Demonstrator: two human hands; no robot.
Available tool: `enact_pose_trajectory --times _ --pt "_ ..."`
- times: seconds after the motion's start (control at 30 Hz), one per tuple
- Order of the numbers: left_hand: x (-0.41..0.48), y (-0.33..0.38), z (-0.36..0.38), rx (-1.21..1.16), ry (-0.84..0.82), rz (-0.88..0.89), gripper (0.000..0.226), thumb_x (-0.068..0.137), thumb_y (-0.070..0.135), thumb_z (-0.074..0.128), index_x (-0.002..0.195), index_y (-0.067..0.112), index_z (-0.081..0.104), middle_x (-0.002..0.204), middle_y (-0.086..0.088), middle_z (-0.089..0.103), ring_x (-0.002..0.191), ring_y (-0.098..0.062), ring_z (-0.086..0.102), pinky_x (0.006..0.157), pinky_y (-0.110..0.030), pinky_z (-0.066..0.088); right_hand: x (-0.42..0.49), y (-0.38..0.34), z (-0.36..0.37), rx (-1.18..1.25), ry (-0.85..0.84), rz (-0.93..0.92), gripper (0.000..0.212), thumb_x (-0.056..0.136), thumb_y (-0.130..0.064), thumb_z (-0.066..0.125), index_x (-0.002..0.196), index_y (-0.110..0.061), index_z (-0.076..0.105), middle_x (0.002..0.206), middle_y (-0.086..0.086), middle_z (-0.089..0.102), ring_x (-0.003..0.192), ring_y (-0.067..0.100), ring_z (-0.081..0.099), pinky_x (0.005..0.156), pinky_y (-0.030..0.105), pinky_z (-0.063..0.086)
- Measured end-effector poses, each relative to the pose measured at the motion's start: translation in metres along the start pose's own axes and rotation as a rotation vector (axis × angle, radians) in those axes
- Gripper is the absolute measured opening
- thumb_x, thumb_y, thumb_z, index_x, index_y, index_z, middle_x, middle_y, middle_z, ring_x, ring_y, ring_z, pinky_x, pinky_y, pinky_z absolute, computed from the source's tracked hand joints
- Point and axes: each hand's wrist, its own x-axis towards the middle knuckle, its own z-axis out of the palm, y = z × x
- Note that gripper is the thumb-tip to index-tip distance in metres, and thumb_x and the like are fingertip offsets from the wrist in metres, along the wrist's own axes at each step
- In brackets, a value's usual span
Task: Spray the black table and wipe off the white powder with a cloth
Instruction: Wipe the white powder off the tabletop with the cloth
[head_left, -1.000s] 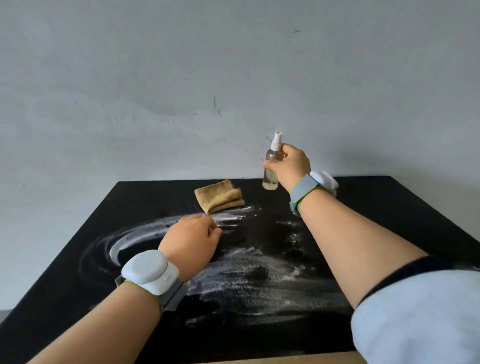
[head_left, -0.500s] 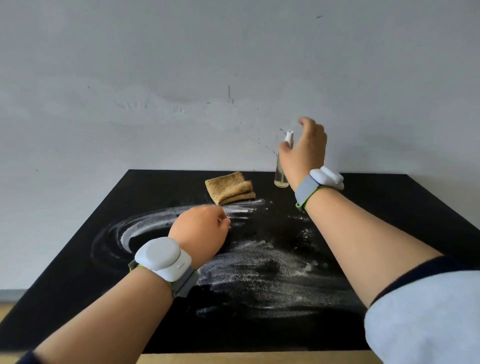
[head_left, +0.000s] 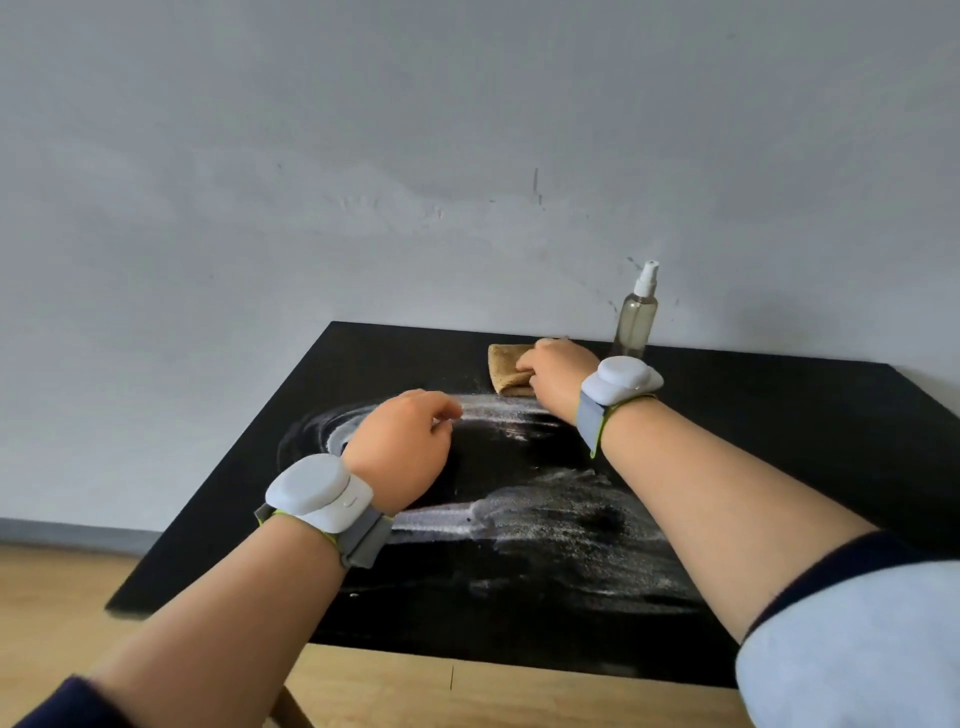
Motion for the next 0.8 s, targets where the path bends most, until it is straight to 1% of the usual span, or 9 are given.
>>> enact_pose_trajectory --times 0.07,0.13,0.2,0.23,0.33,0.47,0.57,0.67,0.8 --pt "-0.002 -0.009 -0.006 0.002 0.024 -0.029 0.030 0.096 0.020 0.047 0.120 0.026 0.064 0.122 0.006 0.062 0.111 -0.016 0.059 0.097 -0.030 0.046 -0.004 -0.003 -0.002 -0.047 -0.028 0.033 0.023 0.091 -0.006 0.049 0.103 -0.007 0.069 0.117 0.018 0.064 0.109 0.034 0.061 0.079 0.033 0.045" --pt "-0.004 -0.018 -0.012 0.010 0.041 -0.045 0.030 0.096 0.020 0.048 0.120 0.024 0.064 0.122 0.005 0.061 0.111 -0.016 0.058 0.096 -0.028 0.045 -0.011 -0.002 -0.007 -0.021 0.000 0.077 0.021 0.091 -0.012 0.052 0.073 -0.012 0.061 0.104 0.018 0.068 0.101 0.034 0.064 0.070 0.033 0.044" --pt "-0.008 -0.026 -0.016 0.016 0.060 -0.060 0.029 0.096 0.020 0.048 0.120 0.023 0.064 0.121 0.004 0.060 0.111 -0.017 0.057 0.092 -0.026 0.042 -0.017 0.005 -0.014 0.025 0.114 0.183 0.028 0.093 -0.021 0.050 0.067 -0.011 0.054 0.083 0.013 0.066 0.076 0.031 0.063 0.063 0.031 0.044" --pt "-0.010 -0.031 -0.017 0.020 0.064 -0.069 0.029 0.096 0.021 0.048 0.119 0.023 0.065 0.121 0.003 0.060 0.111 -0.018 0.056 0.091 -0.025 0.041 -0.020 0.009 -0.016 0.026 0.164 0.236 0.031 0.094 -0.023 0.049 0.066 -0.010 0.052 0.075 0.010 0.061 0.063 0.027 0.056 0.056 0.028 0.041" --pt "-0.014 -0.046 -0.020 0.052 0.077 -0.098 0.029 0.095 0.021 0.048 0.118 0.022 0.065 0.124 0.002 0.058 0.115 -0.020 0.055 0.095 -0.030 0.042 -0.030 0.016 -0.017 0.010 0.106 0.310 0.037 0.097 -0.024 0.048 0.063 -0.011 0.043 0.064 0.005 0.047 0.052 0.019 0.042 0.046 0.027 0.028" --pt "-0.022 -0.062 -0.025 0.111 0.092 -0.152 0.031 0.093 0.021 0.046 0.119 0.022 0.064 0.126 0.001 0.058 0.118 -0.023 0.052 0.100 -0.035 0.042 -0.041 0.009 -0.006 0.000 -0.055 0.305 0.038 0.099 -0.027 0.044 0.064 -0.012 0.045 0.065 0.004 0.047 0.054 0.018 0.042 0.052 0.029 0.031" --pt "-0.028 -0.068 -0.030 0.147 0.096 -0.192 0.033 0.094 0.023 0.045 0.121 0.022 0.063 0.125 -0.001 0.058 0.117 -0.025 0.052 0.098 -0.036 0.044 -0.045 0.004 -0.001 -0.025 -0.048 0.290 0.038 0.097 -0.031 0.045 0.064 -0.013 0.046 0.064 0.003 0.049 0.054 0.018 0.044 0.051 0.029 0.030" --pt "-0.036 -0.071 -0.032 0.165 0.108 -0.225 0.033 0.094 0.025 0.044 0.120 0.019 0.064 0.124 -0.005 0.058 0.116 -0.028 0.053 0.097 -0.037 0.044 -0.045 -0.001 0.001 -0.046 -0.047 0.288 0.042 0.096 -0.041 0.044 0.064 -0.014 0.047 0.065 0.002 0.050 0.056 0.019 0.046 0.059 0.030 0.035" --pt "-0.043 -0.075 -0.031 0.201 0.099 -0.230 0.033 0.092 0.019 0.042 0.107 0.016 0.071 0.116 -0.006 0.062 0.110 -0.027 0.056 0.093 -0.035 0.046 -0.040 -0.010 0.005 -0.062 -0.009 0.306 0.036 0.095 -0.039 0.043 0.074 -0.012 0.054 0.073 0.006 0.053 0.065 0.024 0.050 0.069 0.031 0.038"
